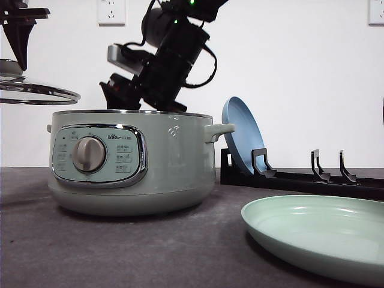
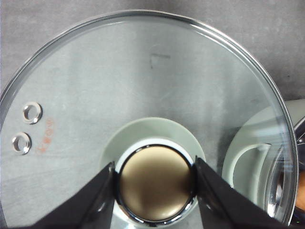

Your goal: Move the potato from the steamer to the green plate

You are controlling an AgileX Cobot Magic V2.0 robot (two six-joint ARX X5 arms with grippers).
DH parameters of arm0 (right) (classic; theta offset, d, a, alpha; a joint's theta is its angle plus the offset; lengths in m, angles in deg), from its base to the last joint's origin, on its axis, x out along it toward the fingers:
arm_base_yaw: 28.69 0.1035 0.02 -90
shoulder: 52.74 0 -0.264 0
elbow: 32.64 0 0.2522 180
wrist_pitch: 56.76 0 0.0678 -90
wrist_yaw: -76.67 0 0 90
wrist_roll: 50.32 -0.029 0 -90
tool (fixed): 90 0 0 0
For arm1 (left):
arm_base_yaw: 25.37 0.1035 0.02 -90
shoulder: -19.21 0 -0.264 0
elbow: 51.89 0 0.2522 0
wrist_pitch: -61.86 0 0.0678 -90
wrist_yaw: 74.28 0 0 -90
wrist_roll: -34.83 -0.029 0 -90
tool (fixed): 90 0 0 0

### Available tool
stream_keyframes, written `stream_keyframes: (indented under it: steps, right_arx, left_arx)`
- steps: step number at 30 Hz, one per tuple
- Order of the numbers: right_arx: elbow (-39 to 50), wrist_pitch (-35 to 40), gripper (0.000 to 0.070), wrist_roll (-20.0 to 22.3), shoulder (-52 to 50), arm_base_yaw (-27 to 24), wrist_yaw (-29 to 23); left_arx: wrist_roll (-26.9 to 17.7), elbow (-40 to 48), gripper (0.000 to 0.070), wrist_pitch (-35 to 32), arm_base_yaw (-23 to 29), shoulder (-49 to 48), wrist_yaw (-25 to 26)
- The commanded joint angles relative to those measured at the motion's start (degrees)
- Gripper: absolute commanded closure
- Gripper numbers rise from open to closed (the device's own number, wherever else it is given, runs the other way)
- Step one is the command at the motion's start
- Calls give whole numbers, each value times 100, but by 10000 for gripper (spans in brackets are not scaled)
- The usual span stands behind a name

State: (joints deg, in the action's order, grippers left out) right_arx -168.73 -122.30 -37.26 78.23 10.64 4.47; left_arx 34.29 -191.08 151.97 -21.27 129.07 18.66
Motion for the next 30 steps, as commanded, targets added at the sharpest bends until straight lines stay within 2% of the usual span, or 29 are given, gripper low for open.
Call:
stream_keyframes:
  steps: [1, 2, 4, 8, 10, 16, 23, 30]
  right_arx:
    - [-153, 41, 89, 52, 242, 56, -7]
    - [-153, 35, 97, 51, 254, 55, -8]
    - [-151, 49, 162, 56, 300, 57, -26]
    - [-151, 41, 365, 52, 332, 47, -28]
    - [-151, 53, 435, 47, 333, 44, -28]
    - [-410, -130, 448, -59, 282, 14, -26]
    - [-1615, -1209, 448, -144, 181, -94, -24]
    - [-1715, -2205, 447, -208, -715, -283, -163]
  left_arx:
    - [13, -251, 699, -160, 7, -98, 24]
    - [13, -251, 699, -161, 7, -98, 24]
    - [13, -251, 699, -161, 7, -98, 24]
    - [13, -251, 699, -167, 7, -98, 24]
    - [13, -251, 699, -179, 7, -98, 24]
    - [13, -251, 699, -178, 7, -98, 24]
    - [13, -251, 699, -175, 7, -98, 24]
    - [12, -251, 699, -173, 12, -98, 24]
